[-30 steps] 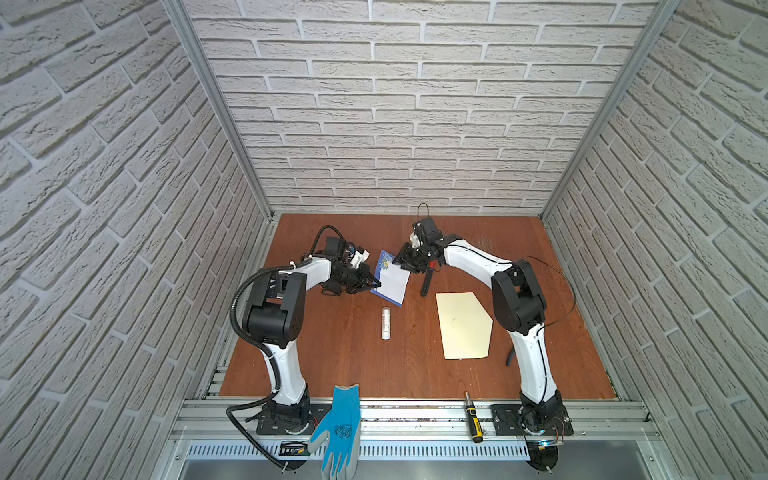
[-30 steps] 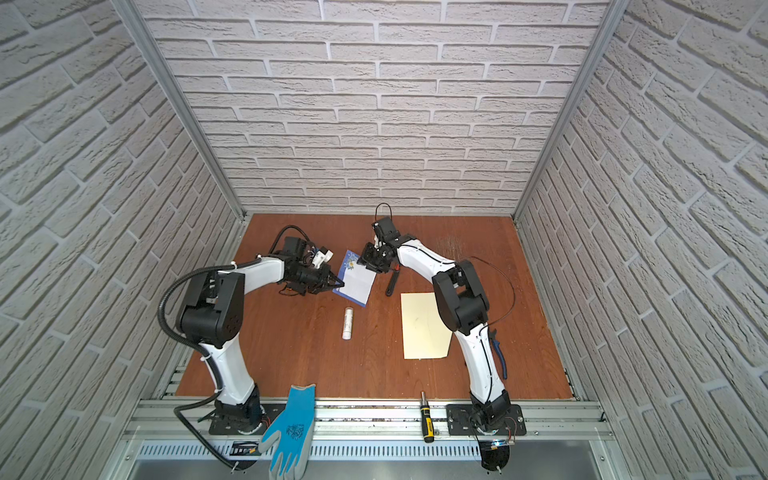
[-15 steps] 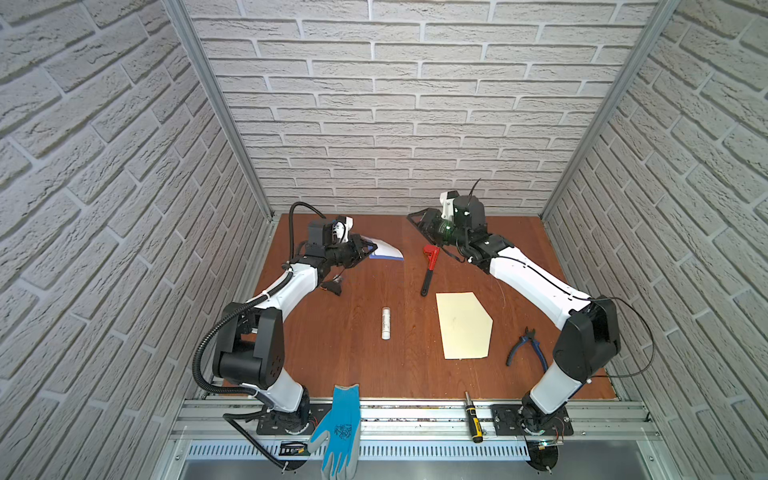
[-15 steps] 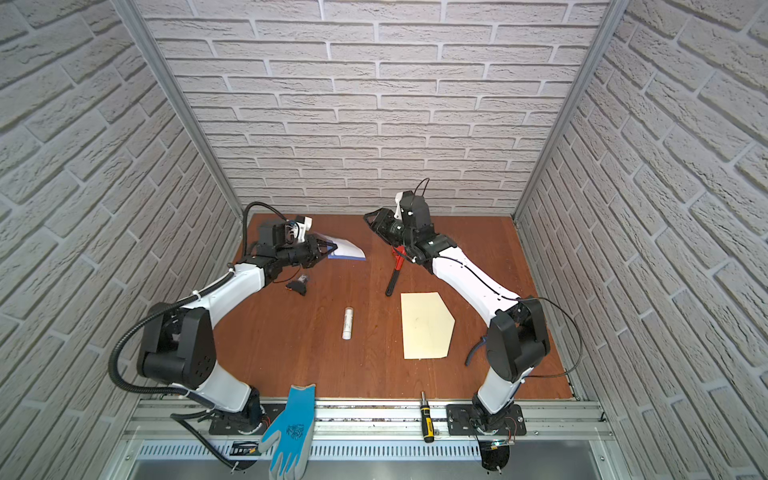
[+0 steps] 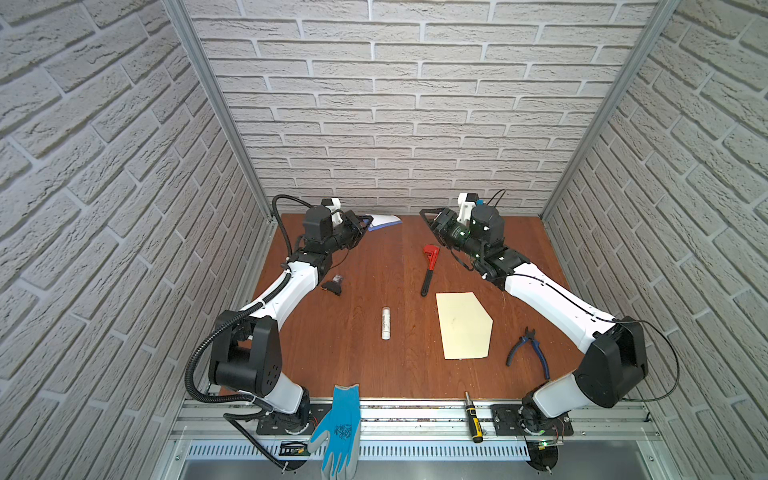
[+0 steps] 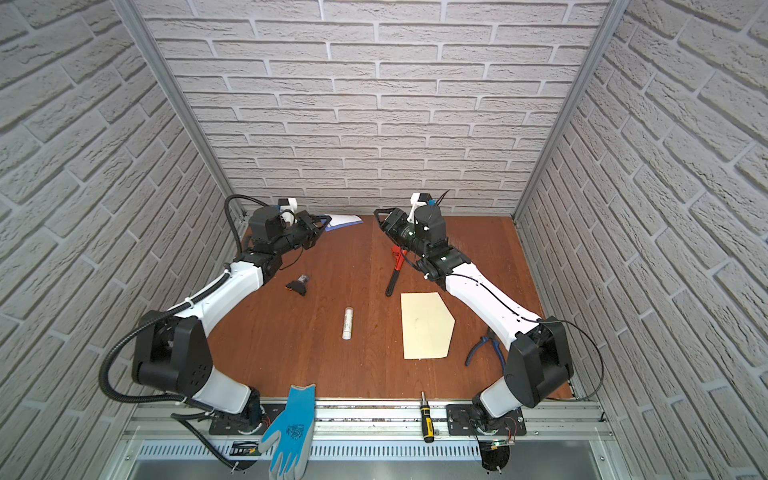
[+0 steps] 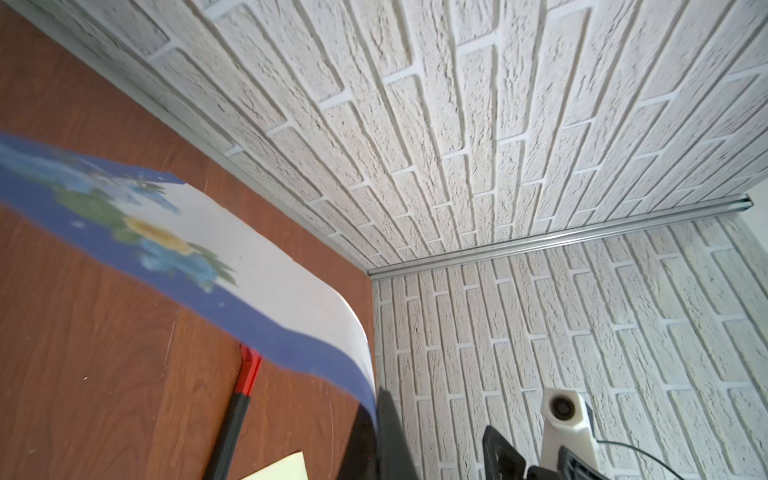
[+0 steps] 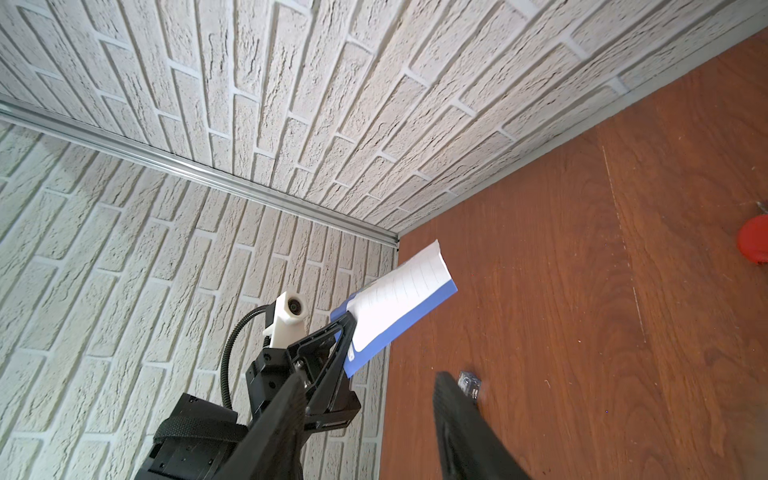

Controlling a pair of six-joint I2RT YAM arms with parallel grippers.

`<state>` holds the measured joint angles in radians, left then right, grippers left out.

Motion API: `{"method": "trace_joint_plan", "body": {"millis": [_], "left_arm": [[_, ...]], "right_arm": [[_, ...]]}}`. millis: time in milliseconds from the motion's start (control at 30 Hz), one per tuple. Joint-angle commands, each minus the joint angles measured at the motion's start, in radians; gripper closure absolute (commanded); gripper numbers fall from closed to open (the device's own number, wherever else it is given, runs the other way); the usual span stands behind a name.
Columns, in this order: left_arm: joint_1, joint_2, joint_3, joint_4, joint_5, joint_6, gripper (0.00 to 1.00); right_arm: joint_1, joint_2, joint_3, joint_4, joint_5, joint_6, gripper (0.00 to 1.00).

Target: Place the letter into the envelope and seal it

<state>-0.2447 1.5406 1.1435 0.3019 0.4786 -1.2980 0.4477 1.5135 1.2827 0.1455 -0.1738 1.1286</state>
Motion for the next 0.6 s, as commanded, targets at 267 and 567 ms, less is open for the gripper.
{"method": "trace_joint_plan", "body": {"millis": [267, 567], "left_arm": [[-0.075, -0.111, -0.061, 0.234, -0.140, -0.084, 1.00], [-0.144, -0.185, -0.230, 0.429, -0.226, -0.085, 1.00]], "right_arm": [[0.011, -0.041, -0.077, 0.158, -0.040, 0.105, 0.44], [0.056, -0.042, -0.183, 0.346, -0.075, 0.123, 0.42]]}}
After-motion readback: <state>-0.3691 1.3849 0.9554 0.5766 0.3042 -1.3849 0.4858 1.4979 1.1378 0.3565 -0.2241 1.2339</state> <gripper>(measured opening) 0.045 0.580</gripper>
